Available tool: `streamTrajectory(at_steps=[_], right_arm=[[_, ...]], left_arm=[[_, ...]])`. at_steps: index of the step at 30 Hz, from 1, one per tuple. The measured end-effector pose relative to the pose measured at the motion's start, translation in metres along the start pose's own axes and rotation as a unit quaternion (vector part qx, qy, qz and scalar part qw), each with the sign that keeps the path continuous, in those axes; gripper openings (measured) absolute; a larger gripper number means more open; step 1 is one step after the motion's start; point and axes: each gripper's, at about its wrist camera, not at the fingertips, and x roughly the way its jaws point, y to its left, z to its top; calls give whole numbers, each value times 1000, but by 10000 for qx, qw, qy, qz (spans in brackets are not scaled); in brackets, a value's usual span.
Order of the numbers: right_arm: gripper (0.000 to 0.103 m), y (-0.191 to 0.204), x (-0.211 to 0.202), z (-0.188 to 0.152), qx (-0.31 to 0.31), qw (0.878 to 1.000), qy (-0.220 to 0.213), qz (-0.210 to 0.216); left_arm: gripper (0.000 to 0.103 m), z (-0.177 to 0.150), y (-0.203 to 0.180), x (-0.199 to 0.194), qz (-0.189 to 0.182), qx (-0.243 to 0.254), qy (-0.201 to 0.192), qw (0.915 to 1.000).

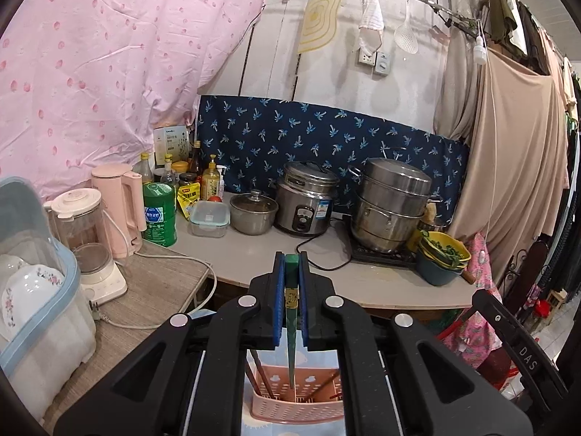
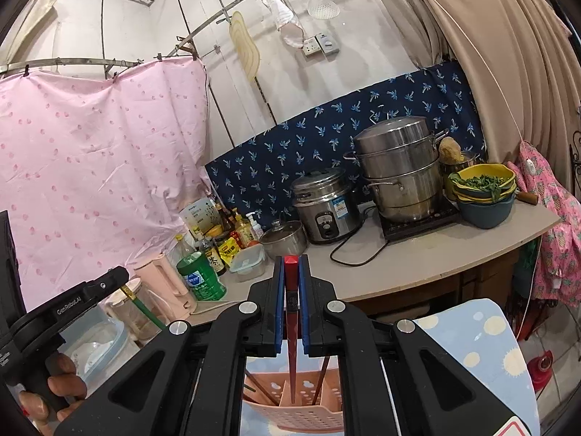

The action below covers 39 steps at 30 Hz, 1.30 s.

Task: Organize utensils
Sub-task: 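Lower both chopsticks into the pink basket and open both tools, then move both open tools back down to the four remaining chopsticks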

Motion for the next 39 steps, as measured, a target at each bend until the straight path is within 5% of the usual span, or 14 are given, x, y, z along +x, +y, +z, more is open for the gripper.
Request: streamTrajectory(at_steps=[17, 21, 26, 39], right_arm=[[9, -27, 73, -71, -38, 9958, 879, -259], [15, -25, 70, -76, -74, 9958, 874, -270], [21, -20, 57, -77, -115, 9963, 816, -255], [22, -6, 0, -98, -84, 9958, 915, -50]], left_arm=[[7, -68, 19, 68, 113, -97, 870, 9961], [10, -75, 21, 66, 170, -65, 892, 9958], [26, -79, 26, 54, 204, -90, 893, 9958], [34, -103, 22, 5, 319, 215, 973, 9945]])
